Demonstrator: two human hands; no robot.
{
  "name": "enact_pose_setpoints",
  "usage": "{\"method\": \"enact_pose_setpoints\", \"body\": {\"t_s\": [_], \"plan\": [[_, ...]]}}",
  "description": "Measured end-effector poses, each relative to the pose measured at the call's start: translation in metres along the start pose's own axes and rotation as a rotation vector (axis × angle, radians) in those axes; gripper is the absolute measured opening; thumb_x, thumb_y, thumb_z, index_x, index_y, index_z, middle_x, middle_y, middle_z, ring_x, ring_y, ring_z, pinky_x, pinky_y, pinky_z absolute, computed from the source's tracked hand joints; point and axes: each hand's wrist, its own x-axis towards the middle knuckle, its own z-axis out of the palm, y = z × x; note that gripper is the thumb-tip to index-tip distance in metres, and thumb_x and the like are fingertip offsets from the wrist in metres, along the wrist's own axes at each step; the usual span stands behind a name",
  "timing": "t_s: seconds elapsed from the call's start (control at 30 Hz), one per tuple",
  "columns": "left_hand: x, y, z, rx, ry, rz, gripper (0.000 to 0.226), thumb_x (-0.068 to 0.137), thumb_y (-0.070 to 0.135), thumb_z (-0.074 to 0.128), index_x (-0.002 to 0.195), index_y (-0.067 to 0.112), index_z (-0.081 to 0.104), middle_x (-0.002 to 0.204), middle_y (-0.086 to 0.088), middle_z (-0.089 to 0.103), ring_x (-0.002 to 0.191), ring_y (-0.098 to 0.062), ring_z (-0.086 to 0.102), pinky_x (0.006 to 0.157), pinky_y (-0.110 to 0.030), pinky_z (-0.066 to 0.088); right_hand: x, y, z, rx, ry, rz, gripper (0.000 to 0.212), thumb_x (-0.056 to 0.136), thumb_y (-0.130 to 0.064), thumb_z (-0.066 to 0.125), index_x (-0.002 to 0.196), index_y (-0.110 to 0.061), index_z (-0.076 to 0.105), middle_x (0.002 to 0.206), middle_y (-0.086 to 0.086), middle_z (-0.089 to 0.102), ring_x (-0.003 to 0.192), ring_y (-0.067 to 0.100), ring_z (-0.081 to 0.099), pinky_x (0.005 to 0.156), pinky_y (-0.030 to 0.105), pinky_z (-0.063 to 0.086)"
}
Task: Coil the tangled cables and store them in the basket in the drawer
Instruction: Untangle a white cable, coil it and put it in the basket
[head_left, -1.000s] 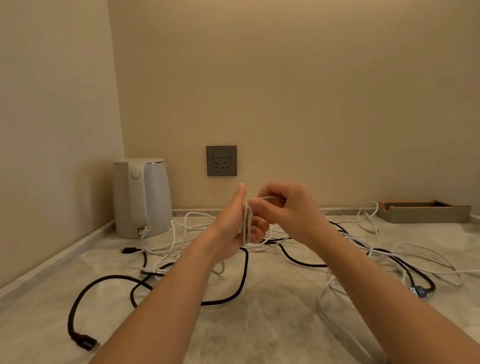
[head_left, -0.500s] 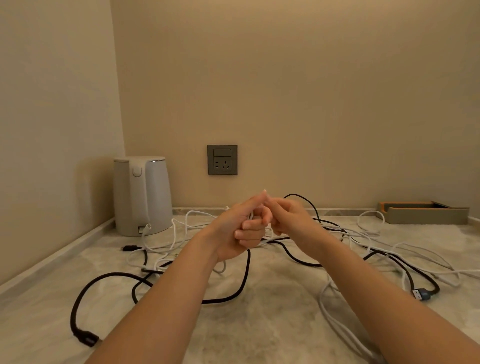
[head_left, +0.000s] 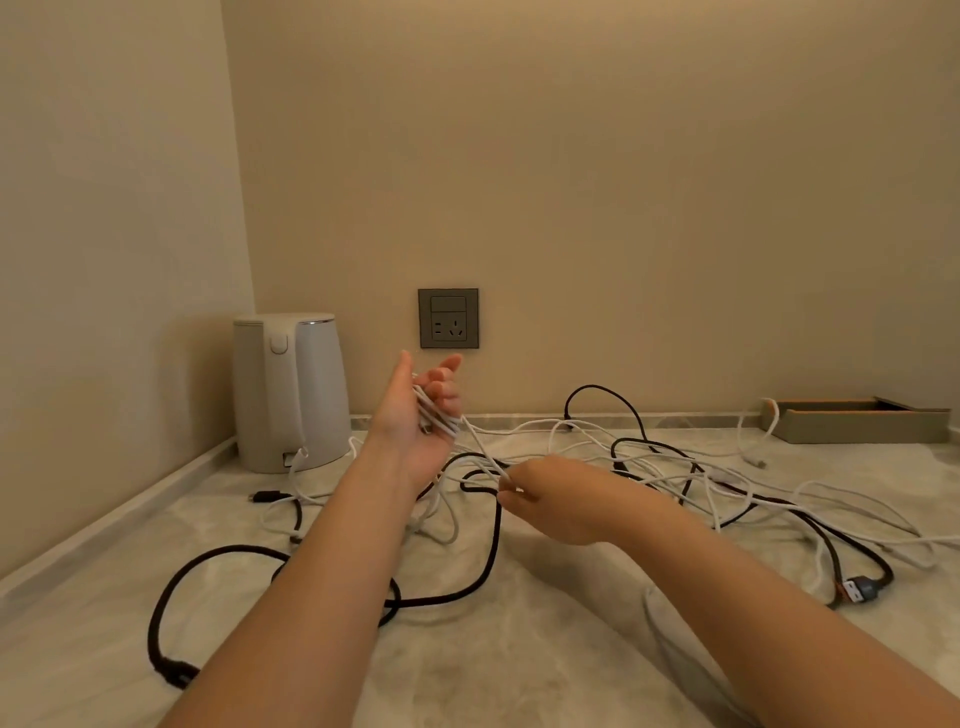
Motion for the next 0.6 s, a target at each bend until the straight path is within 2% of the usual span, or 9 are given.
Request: {"method": "enact_pose_setpoints", "body": {"t_s": [0.13,0.23,0.27,0.37,0.47,0.53,0.6], "plan": [[0.005,0.001,-0.006,0.010,0.146,0.051,0.054,0.100,0.046,0.032,0.086,0.002,0.060,0.046,0.002,0.056,0.036,-0.002,0.052,0.037,-0.012,0.043,-0.017,-0.022,-0.015,-0.231,0.197,-0.102,0.023,0.102,-0.028,0.033,0.106,-0.014,0.050,0.101,0.008,0.058,0.086,0.027,0.052,0.068,0.032,0.037],[0.007,0.000,-0.010,0.122,0.251,0.116,0.052,0.100,0.045,0.034,0.082,0.003,0.059,0.048,0.000,0.060,0.039,-0.005,0.056,0.041,-0.013,0.047,-0.026,-0.036,-0.027,-0.266,0.347,-0.241,0.024,0.102,-0.030,0.032,0.084,-0.019,0.045,0.072,-0.002,0.046,0.072,0.024,0.048,0.051,0.029,0.030],[0.007,0.000,-0.010,0.185,0.271,0.142,0.051,0.101,0.044,0.034,0.081,0.003,0.058,0.050,-0.001,0.061,0.039,-0.006,0.057,0.041,-0.015,0.047,-0.027,-0.038,-0.029,-0.260,0.399,-0.265,0.027,0.102,-0.031,0.033,0.080,-0.020,0.043,0.068,-0.003,0.043,0.068,0.024,0.046,0.049,0.028,0.028],[0.007,-0.005,-0.006,0.473,0.281,0.168,0.049,0.102,0.041,0.032,0.080,0.003,0.054,0.063,-0.007,0.060,0.040,-0.008,0.058,0.039,-0.018,0.047,-0.024,-0.034,-0.031,-0.166,0.598,-0.289,0.028,0.100,-0.033,0.040,0.077,-0.021,0.050,0.071,-0.002,0.054,0.067,0.024,0.052,0.057,0.033,0.041],[0.003,-0.017,0.002,0.813,0.176,0.115,0.051,0.101,0.044,0.031,0.083,0.003,0.058,0.069,-0.009,0.063,0.048,-0.010,0.061,0.044,-0.020,0.049,-0.017,-0.022,-0.027,0.033,0.813,-0.301,0.022,0.095,-0.032,0.052,0.084,-0.019,0.067,0.073,-0.005,0.063,0.063,0.019,0.056,0.059,0.035,0.047],[-0.004,-0.025,0.008,0.859,0.003,0.019,0.055,0.102,0.045,0.028,0.087,0.003,0.060,0.060,-0.006,0.064,0.047,-0.011,0.060,0.047,-0.020,0.050,-0.011,-0.010,-0.028,0.191,0.891,-0.254,0.017,0.091,-0.031,0.059,0.080,-0.022,0.067,0.061,-0.011,0.054,0.056,0.011,0.048,0.055,0.031,0.042],[-0.010,-0.031,0.012,0.845,-0.151,-0.101,0.061,0.102,0.048,0.021,0.087,0.004,0.059,0.050,-0.003,0.058,0.042,-0.010,0.055,0.042,-0.019,0.044,-0.006,0.001,-0.029,0.367,0.884,-0.190,0.014,0.087,-0.032,0.064,0.073,-0.029,0.064,0.052,-0.010,0.048,0.051,0.008,0.042,0.054,0.029,0.036]]}}
